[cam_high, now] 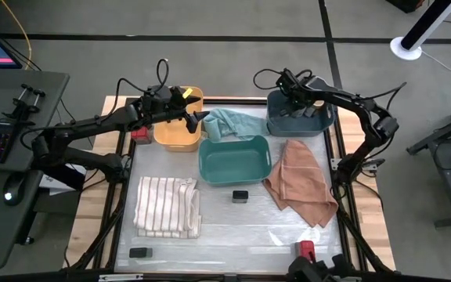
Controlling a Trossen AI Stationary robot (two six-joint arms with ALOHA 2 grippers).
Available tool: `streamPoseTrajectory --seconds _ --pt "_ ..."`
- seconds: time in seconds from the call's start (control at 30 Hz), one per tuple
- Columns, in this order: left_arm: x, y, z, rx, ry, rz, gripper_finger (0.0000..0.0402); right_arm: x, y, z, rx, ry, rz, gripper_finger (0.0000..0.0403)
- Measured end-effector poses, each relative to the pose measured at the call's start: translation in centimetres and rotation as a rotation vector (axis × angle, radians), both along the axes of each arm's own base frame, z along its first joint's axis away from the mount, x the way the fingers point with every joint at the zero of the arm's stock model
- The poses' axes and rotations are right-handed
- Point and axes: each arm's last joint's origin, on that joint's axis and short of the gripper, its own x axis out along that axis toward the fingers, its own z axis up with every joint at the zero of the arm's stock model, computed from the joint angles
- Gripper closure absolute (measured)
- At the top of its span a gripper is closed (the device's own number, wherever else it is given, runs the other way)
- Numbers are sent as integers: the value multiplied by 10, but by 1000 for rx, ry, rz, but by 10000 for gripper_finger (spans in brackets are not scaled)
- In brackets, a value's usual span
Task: Sort spices by type
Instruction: Put the bottom gold seasoning bottle into the blue bin
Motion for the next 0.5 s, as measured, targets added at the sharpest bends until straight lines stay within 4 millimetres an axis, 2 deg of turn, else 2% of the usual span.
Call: streamPoseTrajectory --seconds 0.3,0.5 --pt "0 0 0 0 0 0 78 0 0 0 0 5 16 403" --pt "0 0 0 1 1 3 78 0 3 12 -39 -60 27 403"
